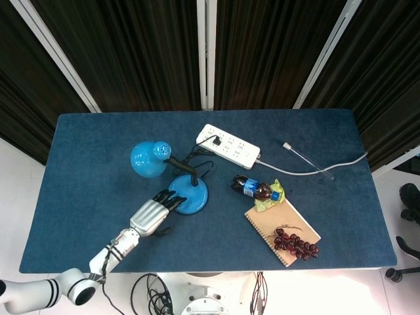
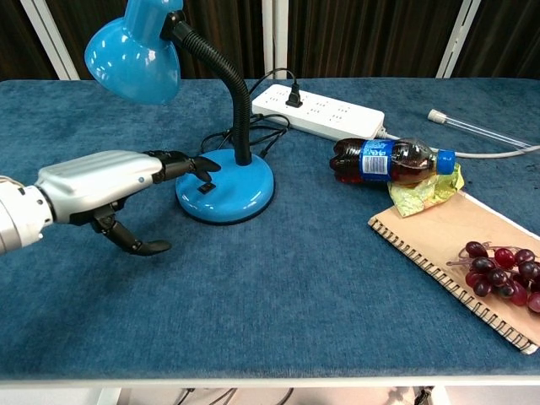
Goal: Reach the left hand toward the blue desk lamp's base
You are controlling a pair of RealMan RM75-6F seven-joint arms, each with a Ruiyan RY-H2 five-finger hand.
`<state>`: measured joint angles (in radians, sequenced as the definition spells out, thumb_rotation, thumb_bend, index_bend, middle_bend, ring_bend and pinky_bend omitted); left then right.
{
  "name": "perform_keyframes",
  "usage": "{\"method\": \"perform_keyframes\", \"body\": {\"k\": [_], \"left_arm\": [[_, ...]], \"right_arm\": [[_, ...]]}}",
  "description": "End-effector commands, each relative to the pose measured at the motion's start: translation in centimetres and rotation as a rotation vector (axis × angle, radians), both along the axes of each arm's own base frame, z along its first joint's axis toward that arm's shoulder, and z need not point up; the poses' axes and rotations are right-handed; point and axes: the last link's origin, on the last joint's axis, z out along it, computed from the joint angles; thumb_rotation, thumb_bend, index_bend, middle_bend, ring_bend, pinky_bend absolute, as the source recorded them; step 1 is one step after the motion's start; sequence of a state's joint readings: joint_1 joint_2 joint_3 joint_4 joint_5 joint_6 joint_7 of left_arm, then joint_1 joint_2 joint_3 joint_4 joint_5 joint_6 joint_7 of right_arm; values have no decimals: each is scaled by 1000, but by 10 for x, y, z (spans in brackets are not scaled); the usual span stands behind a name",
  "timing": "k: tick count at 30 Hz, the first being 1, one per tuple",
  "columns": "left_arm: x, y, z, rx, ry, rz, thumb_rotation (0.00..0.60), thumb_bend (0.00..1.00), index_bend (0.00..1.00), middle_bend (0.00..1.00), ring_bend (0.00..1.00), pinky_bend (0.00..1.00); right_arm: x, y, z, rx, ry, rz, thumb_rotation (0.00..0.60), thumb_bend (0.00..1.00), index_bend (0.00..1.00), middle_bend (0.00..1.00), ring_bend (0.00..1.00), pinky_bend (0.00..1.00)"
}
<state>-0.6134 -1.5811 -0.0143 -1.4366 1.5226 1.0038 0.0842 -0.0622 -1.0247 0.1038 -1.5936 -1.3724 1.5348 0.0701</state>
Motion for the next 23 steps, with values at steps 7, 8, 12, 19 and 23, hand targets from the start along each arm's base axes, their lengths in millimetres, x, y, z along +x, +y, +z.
{"method": "perform_keyframes", "body": {"k": [7,8,12,19,23], "left_arm": [[-55,-25,71,153,61,106,600,286,19,99,0,70],[-67,-29,82,181,78,135,600,286,19,99,0,70],[-101,-40,120,280,106,232,600,286,31,99,0,74],[-132,-49,167,460,94,279,600,147,50,97,0,84],[-135,-50,181,498,98,283,600,114,43,47,0,78]], "right_arm": [[3,-1,0,1,2,12,600,120,0,0,0,0],[4,-1,-1,4,2,14,600,120,0,0,0,0],[6,-1,-4,11,4,21,600,120,0,0,0,0],[10,-2,-10,25,38,32,600,119,0,0,0,0],[10,-1,-12,27,36,29,600,116,0,0,0,0]]}}
